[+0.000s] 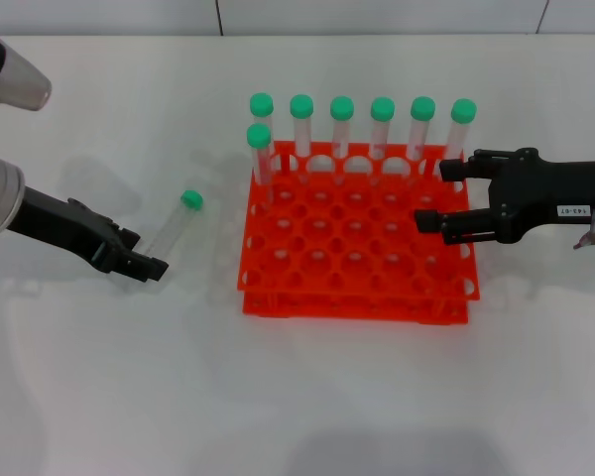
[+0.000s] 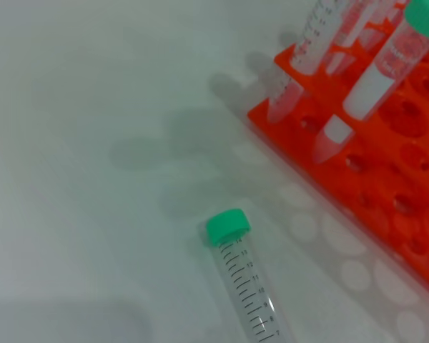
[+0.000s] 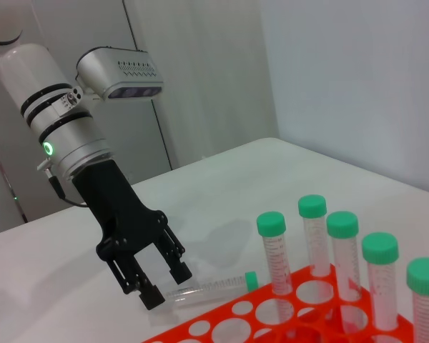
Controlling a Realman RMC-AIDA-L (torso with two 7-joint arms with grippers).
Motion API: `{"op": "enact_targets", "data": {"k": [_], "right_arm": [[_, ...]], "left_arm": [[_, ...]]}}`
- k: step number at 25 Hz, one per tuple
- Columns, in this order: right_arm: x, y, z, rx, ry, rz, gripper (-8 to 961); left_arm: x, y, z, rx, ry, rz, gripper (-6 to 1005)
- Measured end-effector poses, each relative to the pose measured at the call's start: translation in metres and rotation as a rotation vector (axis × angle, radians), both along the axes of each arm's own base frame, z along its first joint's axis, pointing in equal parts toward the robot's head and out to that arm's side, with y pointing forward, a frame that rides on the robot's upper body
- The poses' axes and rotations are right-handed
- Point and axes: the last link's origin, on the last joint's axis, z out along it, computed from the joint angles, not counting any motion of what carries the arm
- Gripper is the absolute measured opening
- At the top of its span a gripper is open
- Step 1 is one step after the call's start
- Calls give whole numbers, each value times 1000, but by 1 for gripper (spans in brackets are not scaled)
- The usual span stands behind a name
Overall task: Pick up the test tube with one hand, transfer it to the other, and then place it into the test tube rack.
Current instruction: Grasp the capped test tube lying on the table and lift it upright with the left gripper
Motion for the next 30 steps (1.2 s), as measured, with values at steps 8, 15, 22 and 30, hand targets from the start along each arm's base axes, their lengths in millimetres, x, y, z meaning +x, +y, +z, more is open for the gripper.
{"op": "enact_targets", "data": {"k": [8, 15, 22, 30], "right_arm": [[0, 0, 0, -1, 0, -1, 855], [1, -1, 0, -5, 1, -1, 855], [1, -2, -1, -10, 2, 0, 855], [1, -2, -1, -12, 2, 1, 855]], "left_arm": [[-1, -1, -2, -2, -2, 7, 583], [-1, 1, -2, 9, 2, 9, 505], [-2, 1, -2, 13, 4, 9, 505], [-3, 2, -5, 17, 9, 12, 502]]}}
